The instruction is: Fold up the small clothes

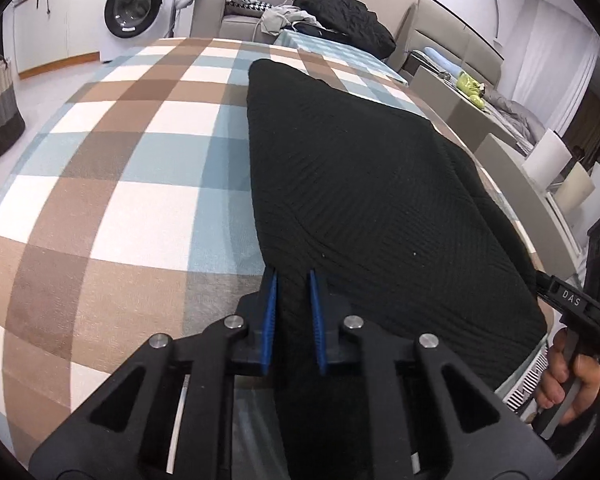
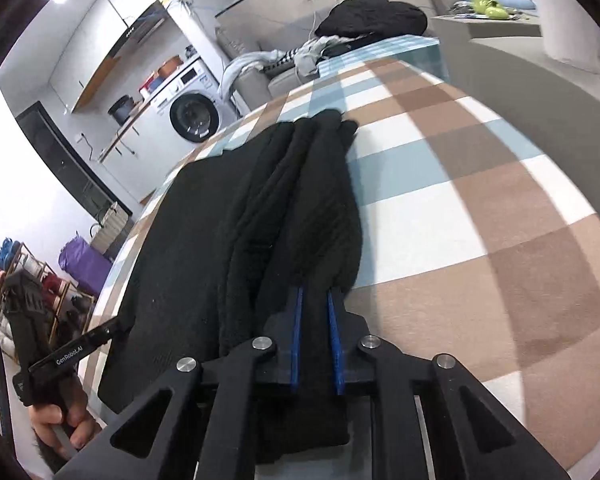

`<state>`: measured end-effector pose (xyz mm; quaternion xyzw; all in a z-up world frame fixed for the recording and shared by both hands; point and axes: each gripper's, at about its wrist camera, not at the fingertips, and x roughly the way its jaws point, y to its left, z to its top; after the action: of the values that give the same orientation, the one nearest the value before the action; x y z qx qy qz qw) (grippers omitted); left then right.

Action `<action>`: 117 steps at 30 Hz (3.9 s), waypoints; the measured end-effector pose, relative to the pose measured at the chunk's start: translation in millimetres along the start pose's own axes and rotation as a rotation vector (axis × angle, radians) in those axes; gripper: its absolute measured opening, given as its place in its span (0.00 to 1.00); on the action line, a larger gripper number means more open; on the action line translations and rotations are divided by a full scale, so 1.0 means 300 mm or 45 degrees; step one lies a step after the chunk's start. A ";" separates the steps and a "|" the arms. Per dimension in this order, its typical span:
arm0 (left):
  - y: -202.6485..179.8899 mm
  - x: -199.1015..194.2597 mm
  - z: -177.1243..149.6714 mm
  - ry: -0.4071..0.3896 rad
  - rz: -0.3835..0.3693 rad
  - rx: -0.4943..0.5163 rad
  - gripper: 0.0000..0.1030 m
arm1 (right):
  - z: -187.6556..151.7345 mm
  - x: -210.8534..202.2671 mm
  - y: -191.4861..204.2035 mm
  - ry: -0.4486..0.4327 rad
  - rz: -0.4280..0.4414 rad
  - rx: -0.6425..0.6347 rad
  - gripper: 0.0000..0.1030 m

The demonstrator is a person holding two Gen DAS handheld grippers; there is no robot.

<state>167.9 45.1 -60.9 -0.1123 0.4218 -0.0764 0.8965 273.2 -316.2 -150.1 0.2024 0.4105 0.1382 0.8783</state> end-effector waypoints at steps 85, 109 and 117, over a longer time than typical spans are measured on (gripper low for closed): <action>0.105 -0.182 -0.159 0.057 0.018 0.000 0.58 | -0.063 -0.039 0.129 0.049 0.227 -0.054 0.61; 0.055 -0.063 -0.019 0.023 0.063 0.069 0.20 | -0.021 0.100 0.169 0.069 0.151 -0.086 0.30; 0.054 0.027 0.093 0.002 0.115 0.099 0.20 | 0.098 0.208 0.190 0.067 0.089 -0.090 0.32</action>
<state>195.3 62.7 -54.1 -0.0583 0.4240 -0.0522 0.9023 330.7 -247.8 -147.6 0.1817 0.4210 0.1883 0.8685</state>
